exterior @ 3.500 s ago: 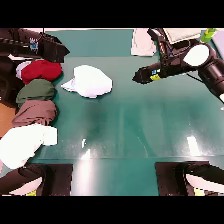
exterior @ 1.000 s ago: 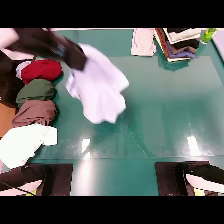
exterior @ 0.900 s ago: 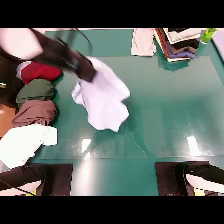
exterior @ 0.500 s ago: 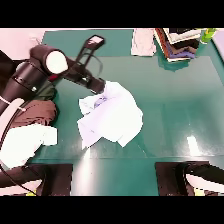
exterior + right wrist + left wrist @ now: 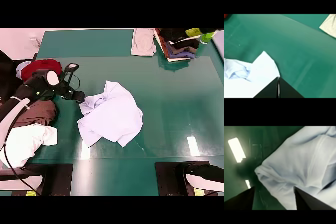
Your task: Fold the shirts.
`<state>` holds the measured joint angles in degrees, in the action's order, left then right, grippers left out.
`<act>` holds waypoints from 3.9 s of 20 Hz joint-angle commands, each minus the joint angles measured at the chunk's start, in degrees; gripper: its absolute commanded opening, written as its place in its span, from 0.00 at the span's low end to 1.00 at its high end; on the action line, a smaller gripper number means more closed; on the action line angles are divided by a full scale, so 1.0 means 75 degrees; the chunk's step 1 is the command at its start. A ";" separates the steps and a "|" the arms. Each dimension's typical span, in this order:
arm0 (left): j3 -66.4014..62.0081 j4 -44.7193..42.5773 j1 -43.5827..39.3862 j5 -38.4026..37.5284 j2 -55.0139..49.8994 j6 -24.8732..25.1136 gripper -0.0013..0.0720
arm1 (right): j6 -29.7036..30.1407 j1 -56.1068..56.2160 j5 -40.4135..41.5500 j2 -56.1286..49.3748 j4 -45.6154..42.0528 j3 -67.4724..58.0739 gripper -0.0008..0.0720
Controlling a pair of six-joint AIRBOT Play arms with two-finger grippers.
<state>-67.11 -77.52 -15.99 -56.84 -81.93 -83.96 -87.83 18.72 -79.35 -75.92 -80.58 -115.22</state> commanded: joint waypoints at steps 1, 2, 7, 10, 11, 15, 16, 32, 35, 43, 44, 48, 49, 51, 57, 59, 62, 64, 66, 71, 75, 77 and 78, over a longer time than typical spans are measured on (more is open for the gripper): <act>0.0198 0.0740 0.0102 0.0766 -0.0548 0.0090 0.80 | -0.0058 0.0012 -0.0268 -0.0219 0.0003 -0.0003 0.03; 0.0195 0.0935 0.0087 0.0839 -0.0659 0.0195 0.80 | -0.0058 0.0012 -0.0300 -0.0268 0.0003 -0.0003 0.03; 0.0152 0.1023 0.0082 0.0743 -0.0944 0.0198 0.44 | -0.0114 0.0012 -0.1017 -0.0530 0.0000 0.0029 0.03; -0.0306 0.0918 0.0082 0.0495 -0.0909 0.0259 0.06 | -0.0131 0.0000 -0.1122 -0.0178 -0.0009 0.1209 0.03; -0.0490 0.0906 0.0082 0.0405 -0.0886 0.0262 0.06 | -0.0213 0.0000 -0.1029 0.0085 -0.0012 0.1920 0.03; -0.0839 0.0906 0.0082 0.0236 -0.0866 0.0347 0.06 | -0.0787 0.0000 -0.0087 0.1314 -0.0023 0.5601 0.04; -0.0839 0.0906 0.0082 0.0204 -0.0866 0.0353 0.06 | -0.0970 0.0000 0.0254 0.1527 0.0017 0.6531 0.24; -0.0839 0.0898 0.0085 -0.0131 -0.0866 0.0405 0.06 | -0.0743 0.0504 0.3191 -0.0187 0.2366 0.8897 0.03; -0.1005 0.0265 0.0178 -0.0268 -0.0615 0.0283 0.06 | -0.0845 0.0498 0.2637 0.0082 0.1224 0.8297 0.03; -0.2824 -0.0411 0.0874 -0.0006 0.2361 0.0256 0.06 | -0.0385 -0.1501 0.0836 0.2623 -0.1058 0.4185 0.03; -0.3115 -0.0382 0.0874 0.0082 0.2760 0.0256 0.06 | -0.0329 -0.1696 0.0842 0.2897 -0.1058 0.3654 0.03; -0.4004 -0.0306 0.0874 0.0382 0.4013 0.0254 0.06 | -0.0125 -0.2136 0.0836 0.3689 -0.1055 0.2142 0.03; -0.4007 -0.0044 0.0874 0.0446 0.4202 0.0254 0.06 | -0.0128 -0.2107 0.0831 0.3806 -0.0988 0.1979 0.03; -0.3952 0.0682 0.0874 0.0178 0.4188 0.0286 0.06 | -0.0137 -0.1801 0.0790 0.3885 -0.0994 0.2037 0.03; -0.3392 0.0906 0.0874 0.0213 0.3864 0.0749 0.06 | -0.0157 -0.1224 0.1008 0.3643 -0.1682 0.2786 0.03; -0.4293 0.1003 0.0874 0.0064 0.3864 0.0737 0.06 | -0.0073 -0.1221 0.0965 0.3445 -0.1676 0.1897 0.03; -0.6143 0.1577 0.0874 -0.0772 0.3864 0.0723 0.06 | -0.0003 -0.1221 0.0694 0.3279 -0.1664 0.0353 0.03; -0.7134 0.1947 0.0874 -0.1183 0.3867 0.0723 0.06 | 0.0274 -0.1221 0.0291 0.3177 -0.1664 -0.0597 0.03; -0.7385 0.2130 0.0874 -0.0985 0.4179 0.0723 0.06 | 0.0393 -0.1221 0.0090 0.3174 -0.1676 -0.1011 0.03; -0.7213 0.1891 0.0874 -0.0909 0.4421 0.0717 0.06 | 0.0376 -0.1221 0.0866 0.3547 -0.1679 -0.0128 0.03; -0.5254 0.0609 0.0874 -0.1061 0.4030 0.0087 0.06 | 0.0058 -0.1221 0.0612 0.2556 -0.1600 0.0201 0.03; -0.4170 0.0551 0.0874 -0.1314 0.3410 -0.0003 0.06 | 0.0079 -0.1224 0.0230 0.1521 -0.1142 0.0204 0.03; -0.3687 0.0565 0.0874 -0.1309 0.2996 -0.0003 0.06 | 0.0184 -0.1221 0.0044 0.0880 -0.0828 0.0204 0.03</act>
<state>-104.31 -71.18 -9.39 -64.77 -54.35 -82.28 -86.72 9.52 -75.77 -60.58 -91.83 -114.24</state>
